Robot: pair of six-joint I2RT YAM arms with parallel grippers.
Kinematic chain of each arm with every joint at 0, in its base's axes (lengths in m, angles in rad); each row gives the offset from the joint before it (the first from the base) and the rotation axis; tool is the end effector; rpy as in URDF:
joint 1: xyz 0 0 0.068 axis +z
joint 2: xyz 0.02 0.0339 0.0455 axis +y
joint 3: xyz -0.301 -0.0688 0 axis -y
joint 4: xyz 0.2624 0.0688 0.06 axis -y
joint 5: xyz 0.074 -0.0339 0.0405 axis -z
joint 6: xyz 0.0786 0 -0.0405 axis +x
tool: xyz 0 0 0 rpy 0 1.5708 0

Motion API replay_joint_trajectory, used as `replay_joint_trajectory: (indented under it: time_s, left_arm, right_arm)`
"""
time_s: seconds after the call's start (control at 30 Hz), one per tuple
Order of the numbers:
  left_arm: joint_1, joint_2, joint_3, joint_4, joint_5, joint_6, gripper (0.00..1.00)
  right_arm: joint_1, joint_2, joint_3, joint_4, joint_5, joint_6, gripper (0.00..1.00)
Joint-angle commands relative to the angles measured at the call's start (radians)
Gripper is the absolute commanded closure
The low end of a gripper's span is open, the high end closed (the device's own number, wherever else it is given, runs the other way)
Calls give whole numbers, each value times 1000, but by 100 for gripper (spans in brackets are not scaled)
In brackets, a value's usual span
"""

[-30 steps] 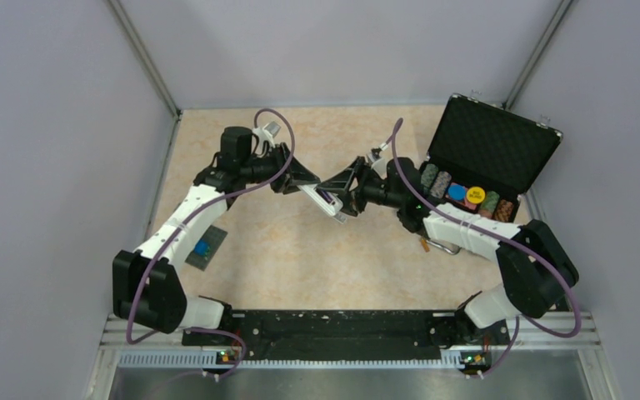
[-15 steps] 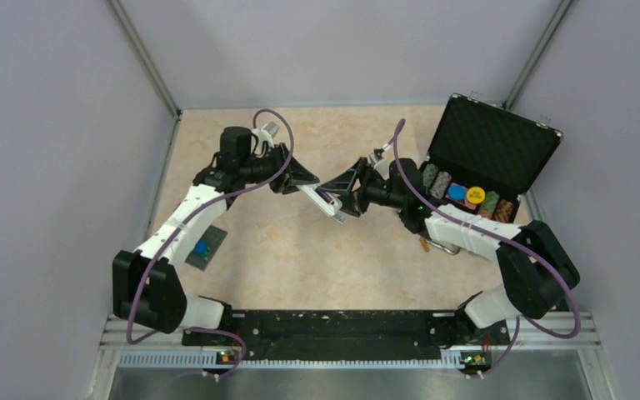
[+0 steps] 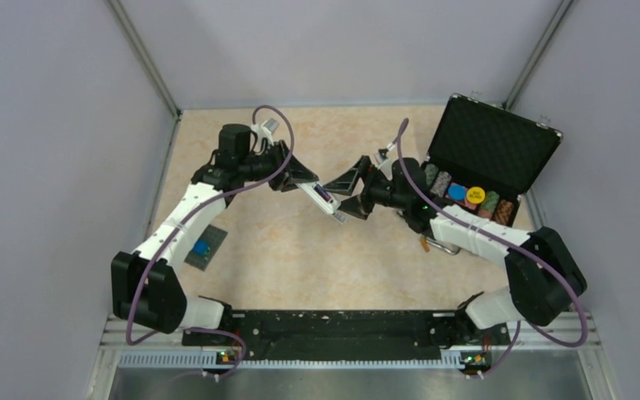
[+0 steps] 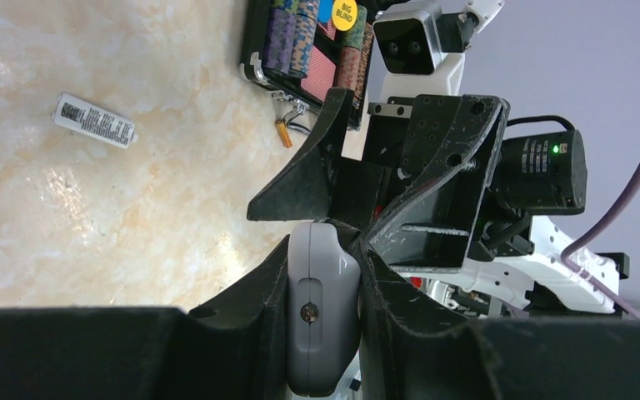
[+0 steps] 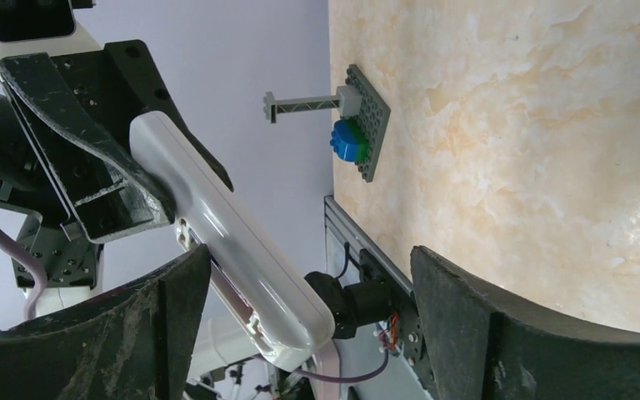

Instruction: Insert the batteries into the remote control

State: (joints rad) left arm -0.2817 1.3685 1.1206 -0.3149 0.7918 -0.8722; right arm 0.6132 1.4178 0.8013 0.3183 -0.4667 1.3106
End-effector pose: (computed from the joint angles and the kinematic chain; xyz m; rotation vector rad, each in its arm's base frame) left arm 0.3090 -0.1477 0.3332 -0.1600 2.3256 -1.4791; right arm 0.2747 0.2365 0.2659 0.3910 2.2131 1.6423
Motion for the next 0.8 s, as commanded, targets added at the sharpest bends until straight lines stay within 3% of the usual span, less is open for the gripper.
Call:
replay_joint_trajectory:
  time_s: [0.0,0.3,0.53,0.77]
  left_arm:
    - [6,-17,53,87,78,93,100]
    - [6,-73,37,84,150,414,100]
    - [5,-164,-62,201,237,574,100]
    - [6,-248,-156,288,274,682,100]
  right_arm:
    - [-46,-56,38,-56,36,-71,11]
    - [-141,-173,48,-111,34,-270,10]
    - [-150,-178,145,-258,23,-638,15]
    - [-150,-154,145,-308,53,-840,17]
